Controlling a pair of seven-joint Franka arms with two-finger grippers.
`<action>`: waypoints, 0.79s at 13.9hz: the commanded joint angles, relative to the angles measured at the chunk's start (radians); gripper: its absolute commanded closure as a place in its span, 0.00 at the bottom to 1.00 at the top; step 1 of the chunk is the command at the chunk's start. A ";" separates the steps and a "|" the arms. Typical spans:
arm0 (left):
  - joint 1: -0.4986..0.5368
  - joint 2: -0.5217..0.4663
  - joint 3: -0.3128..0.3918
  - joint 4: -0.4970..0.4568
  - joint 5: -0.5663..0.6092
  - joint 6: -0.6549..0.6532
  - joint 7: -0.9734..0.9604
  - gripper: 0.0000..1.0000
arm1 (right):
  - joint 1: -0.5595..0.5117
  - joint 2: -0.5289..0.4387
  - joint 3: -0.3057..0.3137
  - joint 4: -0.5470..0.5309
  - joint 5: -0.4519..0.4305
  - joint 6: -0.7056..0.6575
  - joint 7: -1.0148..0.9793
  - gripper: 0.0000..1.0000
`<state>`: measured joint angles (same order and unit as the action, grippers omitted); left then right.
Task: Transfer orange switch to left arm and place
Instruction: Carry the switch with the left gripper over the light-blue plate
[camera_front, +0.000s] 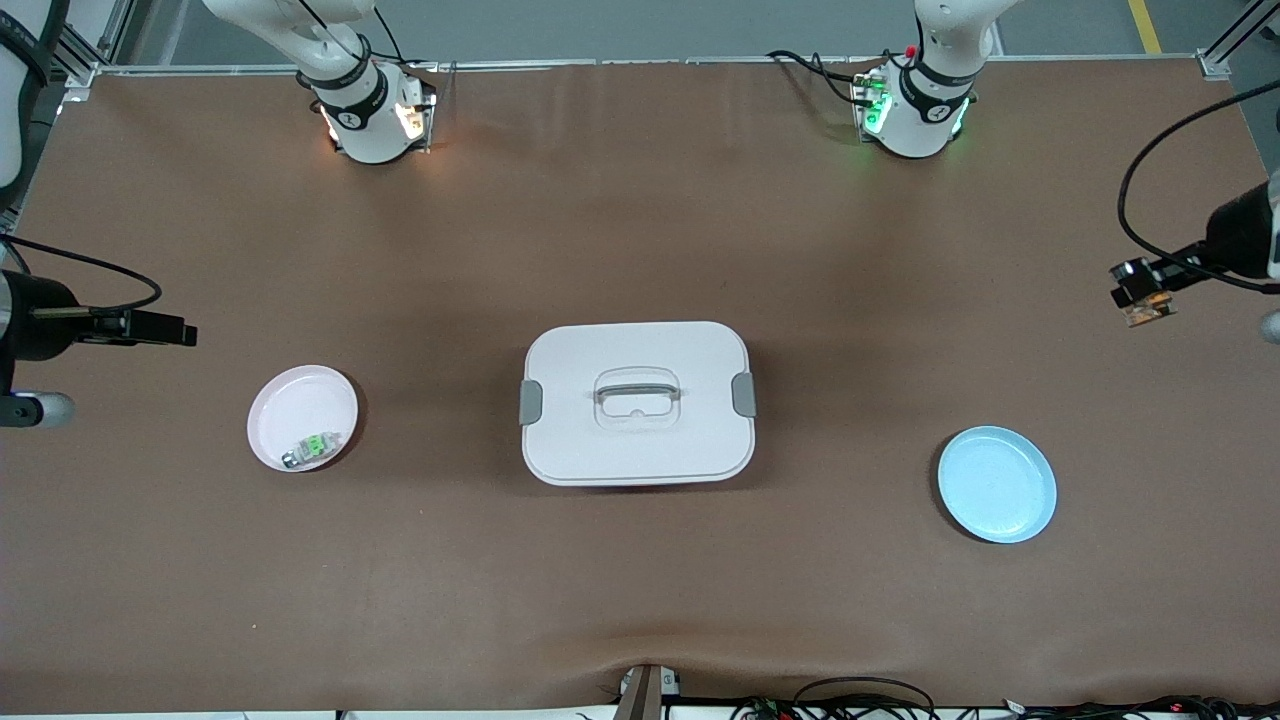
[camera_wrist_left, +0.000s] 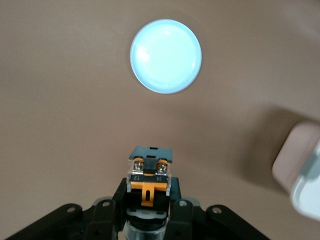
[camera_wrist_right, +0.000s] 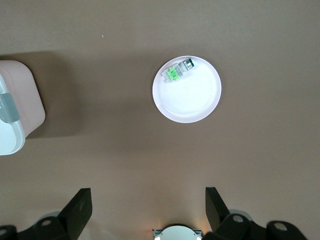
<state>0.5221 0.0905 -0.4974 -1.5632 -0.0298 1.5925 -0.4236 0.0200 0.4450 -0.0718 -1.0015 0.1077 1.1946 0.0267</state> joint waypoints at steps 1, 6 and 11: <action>0.013 0.043 -0.009 0.014 0.021 0.053 -0.233 1.00 | 0.001 -0.048 0.023 -0.006 -0.020 -0.010 -0.008 0.00; 0.052 0.075 -0.009 -0.047 0.030 0.187 -0.452 1.00 | 0.035 -0.052 0.017 -0.005 -0.097 0.020 -0.016 0.00; 0.050 0.107 -0.009 -0.158 0.092 0.365 -0.737 1.00 | -0.003 -0.094 0.018 -0.005 -0.076 0.010 -0.016 0.00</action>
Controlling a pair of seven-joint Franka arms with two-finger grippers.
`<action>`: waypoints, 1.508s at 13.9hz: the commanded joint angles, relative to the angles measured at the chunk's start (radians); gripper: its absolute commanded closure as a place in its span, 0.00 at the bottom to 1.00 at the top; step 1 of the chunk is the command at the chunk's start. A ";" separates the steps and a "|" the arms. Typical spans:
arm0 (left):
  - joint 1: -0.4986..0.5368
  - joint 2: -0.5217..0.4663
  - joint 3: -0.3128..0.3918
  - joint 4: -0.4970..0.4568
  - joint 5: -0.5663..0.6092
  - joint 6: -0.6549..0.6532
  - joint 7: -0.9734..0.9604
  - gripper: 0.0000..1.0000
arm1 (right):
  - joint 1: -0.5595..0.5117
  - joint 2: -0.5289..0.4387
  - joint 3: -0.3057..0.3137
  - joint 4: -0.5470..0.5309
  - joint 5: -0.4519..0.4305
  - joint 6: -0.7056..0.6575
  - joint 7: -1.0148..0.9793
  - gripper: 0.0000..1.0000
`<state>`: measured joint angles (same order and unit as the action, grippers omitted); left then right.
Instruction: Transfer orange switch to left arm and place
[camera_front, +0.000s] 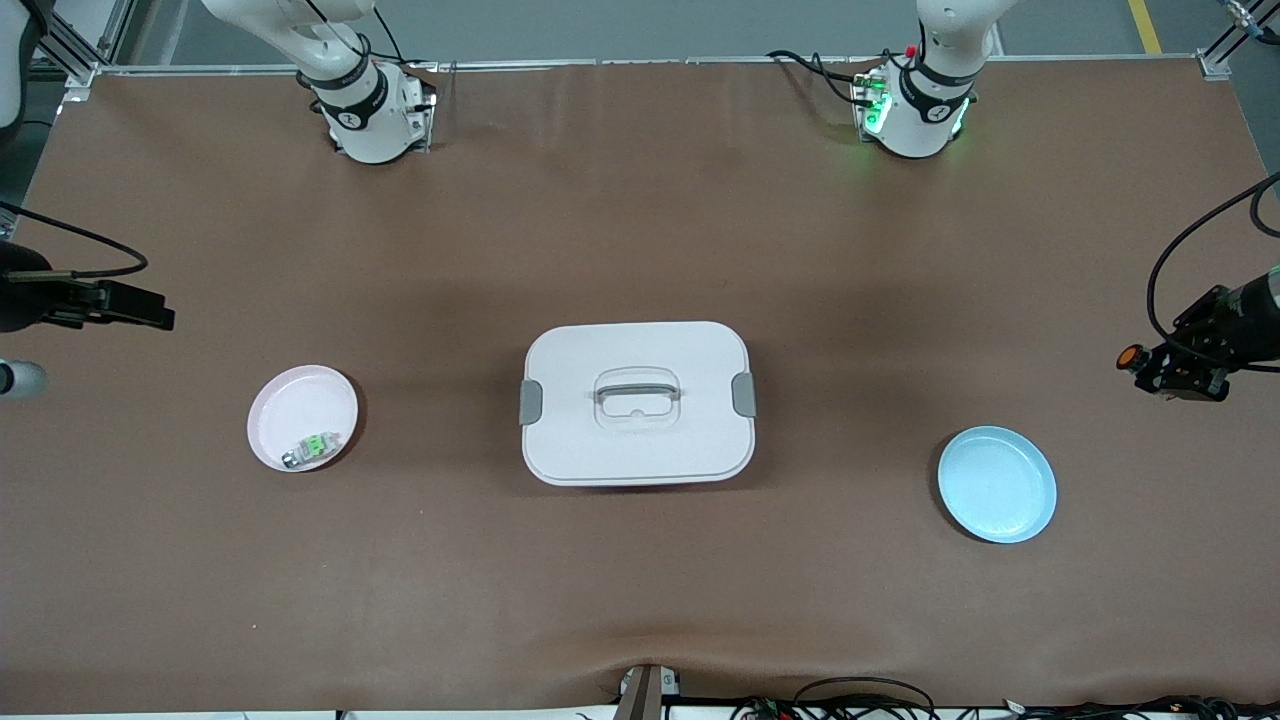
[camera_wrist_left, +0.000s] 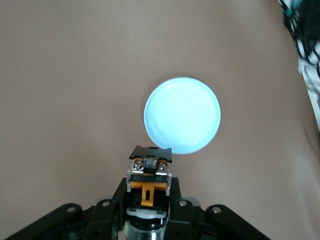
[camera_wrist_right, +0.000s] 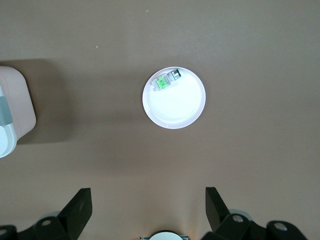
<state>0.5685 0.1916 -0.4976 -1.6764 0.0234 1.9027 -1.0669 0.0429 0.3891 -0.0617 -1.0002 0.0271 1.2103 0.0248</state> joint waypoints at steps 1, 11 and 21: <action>0.001 0.021 -0.010 -0.054 0.068 0.079 -0.122 1.00 | -0.041 -0.041 0.010 -0.006 0.008 -0.005 -0.023 0.00; -0.090 0.271 -0.016 -0.057 0.384 0.242 -0.577 1.00 | -0.120 -0.044 0.039 -0.008 0.051 0.017 -0.126 0.00; -0.093 0.463 -0.016 0.000 0.398 0.403 -0.576 1.00 | -0.115 -0.151 0.045 -0.182 0.030 0.044 -0.166 0.00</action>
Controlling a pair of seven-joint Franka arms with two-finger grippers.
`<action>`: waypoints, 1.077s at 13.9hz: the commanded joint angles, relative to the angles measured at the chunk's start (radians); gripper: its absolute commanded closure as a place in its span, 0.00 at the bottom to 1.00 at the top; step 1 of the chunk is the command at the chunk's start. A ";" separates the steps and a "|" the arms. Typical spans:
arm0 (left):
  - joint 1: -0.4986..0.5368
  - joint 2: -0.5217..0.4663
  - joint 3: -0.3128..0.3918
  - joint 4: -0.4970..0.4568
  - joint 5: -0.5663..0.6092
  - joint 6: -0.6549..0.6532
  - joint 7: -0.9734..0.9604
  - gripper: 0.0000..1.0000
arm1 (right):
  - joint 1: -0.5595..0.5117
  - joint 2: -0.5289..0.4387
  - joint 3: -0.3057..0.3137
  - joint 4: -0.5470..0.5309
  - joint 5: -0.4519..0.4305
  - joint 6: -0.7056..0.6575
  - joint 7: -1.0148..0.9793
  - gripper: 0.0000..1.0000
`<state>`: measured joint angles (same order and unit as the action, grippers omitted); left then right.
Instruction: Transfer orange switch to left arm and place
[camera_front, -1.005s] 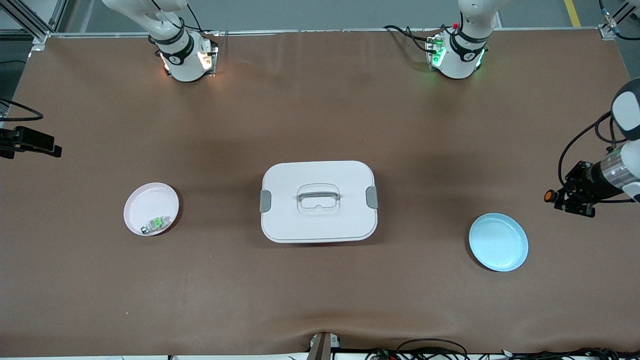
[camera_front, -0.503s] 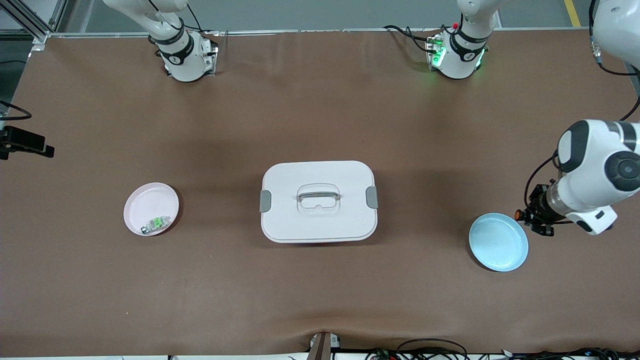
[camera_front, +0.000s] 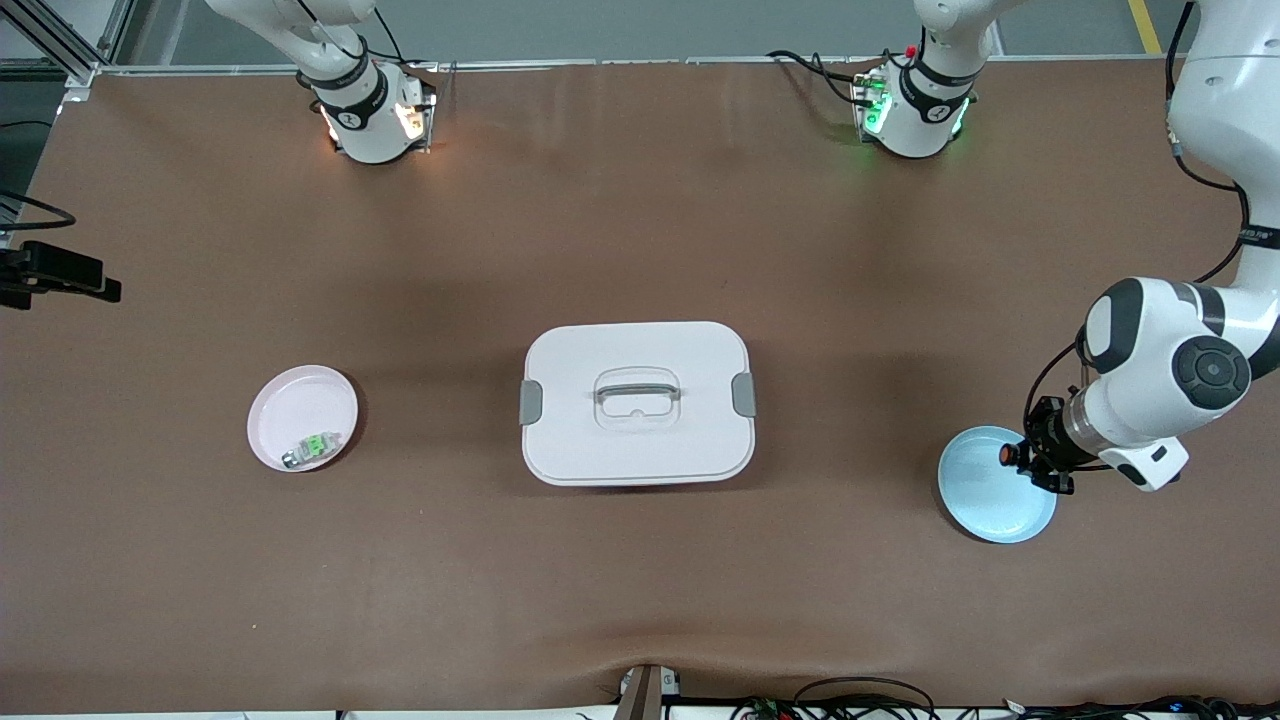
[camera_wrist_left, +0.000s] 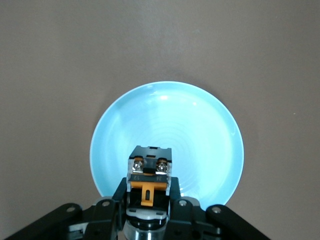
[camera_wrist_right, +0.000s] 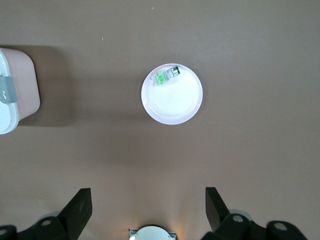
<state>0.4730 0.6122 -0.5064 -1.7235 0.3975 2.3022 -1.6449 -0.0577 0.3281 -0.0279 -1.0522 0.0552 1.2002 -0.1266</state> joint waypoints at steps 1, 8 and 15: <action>0.002 0.057 -0.006 0.053 0.029 0.005 0.002 1.00 | -0.016 -0.119 0.009 -0.178 0.002 0.089 -0.015 0.00; -0.005 0.130 -0.001 0.062 0.090 0.023 -0.016 1.00 | -0.036 -0.179 0.006 -0.269 -0.034 0.190 -0.122 0.00; -0.005 0.161 0.000 0.088 0.090 0.028 -0.016 1.00 | -0.042 -0.227 0.008 -0.305 -0.029 0.189 -0.085 0.00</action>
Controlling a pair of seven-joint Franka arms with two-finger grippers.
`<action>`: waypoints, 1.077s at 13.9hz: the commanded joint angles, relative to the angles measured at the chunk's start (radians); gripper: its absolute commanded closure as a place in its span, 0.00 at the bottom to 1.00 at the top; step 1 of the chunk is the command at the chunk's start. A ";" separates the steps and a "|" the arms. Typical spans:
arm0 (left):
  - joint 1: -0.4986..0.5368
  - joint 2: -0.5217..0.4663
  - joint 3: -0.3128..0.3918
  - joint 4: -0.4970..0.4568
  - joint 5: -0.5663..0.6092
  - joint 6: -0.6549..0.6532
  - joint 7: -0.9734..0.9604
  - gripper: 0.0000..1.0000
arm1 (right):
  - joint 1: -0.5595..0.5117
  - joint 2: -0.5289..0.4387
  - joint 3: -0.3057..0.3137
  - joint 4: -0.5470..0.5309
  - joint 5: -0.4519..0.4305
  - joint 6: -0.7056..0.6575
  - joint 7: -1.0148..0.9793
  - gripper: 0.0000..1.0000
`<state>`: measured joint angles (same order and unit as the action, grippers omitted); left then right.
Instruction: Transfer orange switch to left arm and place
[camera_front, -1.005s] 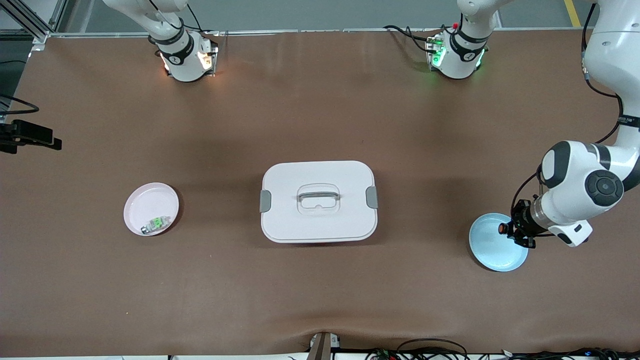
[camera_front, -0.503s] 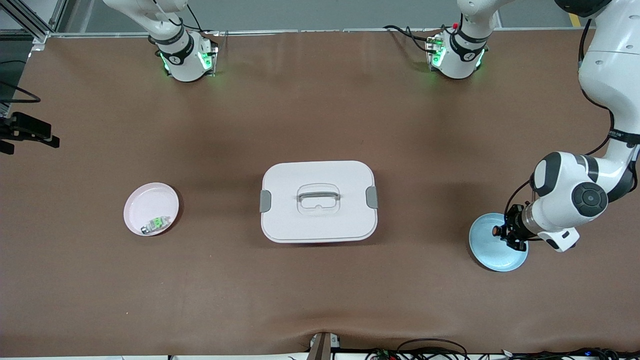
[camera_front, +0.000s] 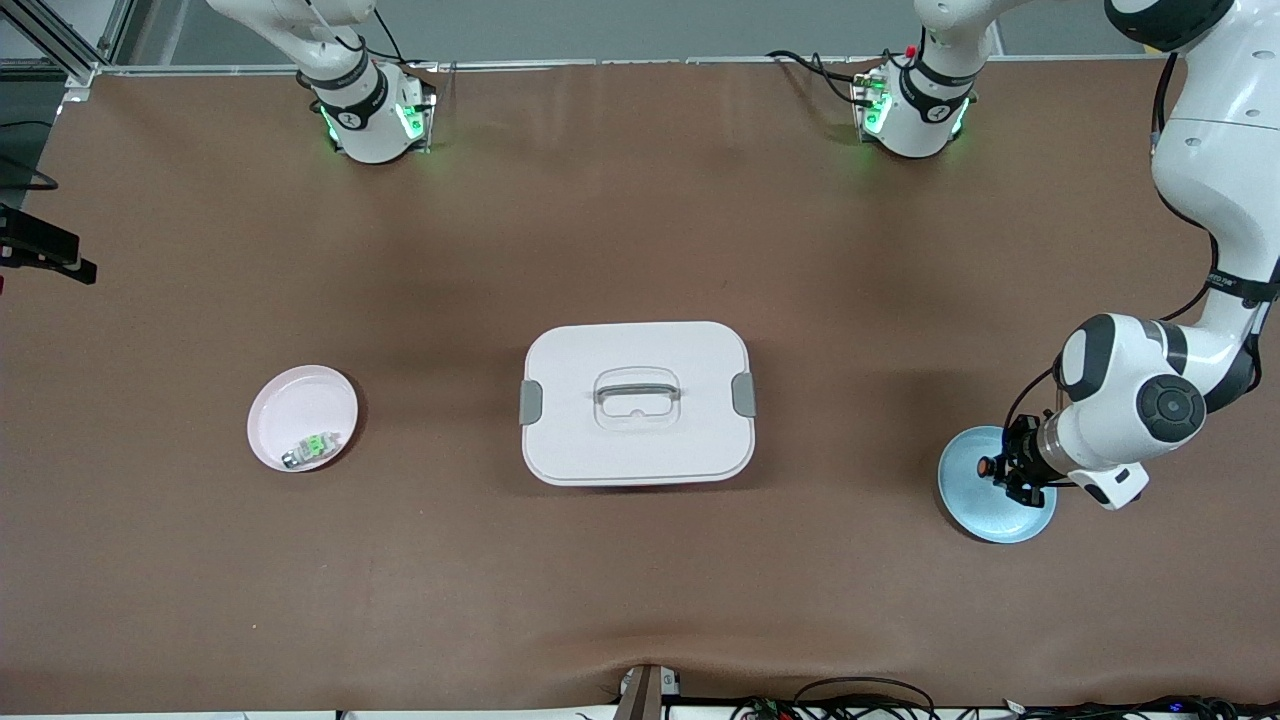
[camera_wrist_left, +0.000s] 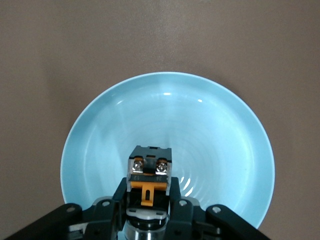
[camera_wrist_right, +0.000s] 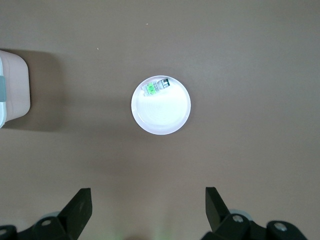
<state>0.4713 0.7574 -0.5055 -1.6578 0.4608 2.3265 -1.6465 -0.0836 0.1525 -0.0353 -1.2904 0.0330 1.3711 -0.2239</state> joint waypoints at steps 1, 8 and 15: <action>-0.003 0.016 -0.001 0.023 0.027 0.010 -0.015 1.00 | -0.016 -0.080 0.015 -0.111 -0.007 0.049 0.012 0.00; -0.002 0.022 -0.001 0.024 0.041 0.017 -0.004 0.42 | -0.007 -0.186 0.011 -0.262 0.011 0.138 0.014 0.00; -0.007 0.022 -0.001 0.032 0.042 0.017 -0.013 0.00 | -0.002 -0.192 0.009 -0.262 0.015 0.106 0.018 0.00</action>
<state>0.4719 0.7657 -0.5049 -1.6431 0.4796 2.3363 -1.6464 -0.0835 -0.0075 -0.0314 -1.5189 0.0371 1.4789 -0.2231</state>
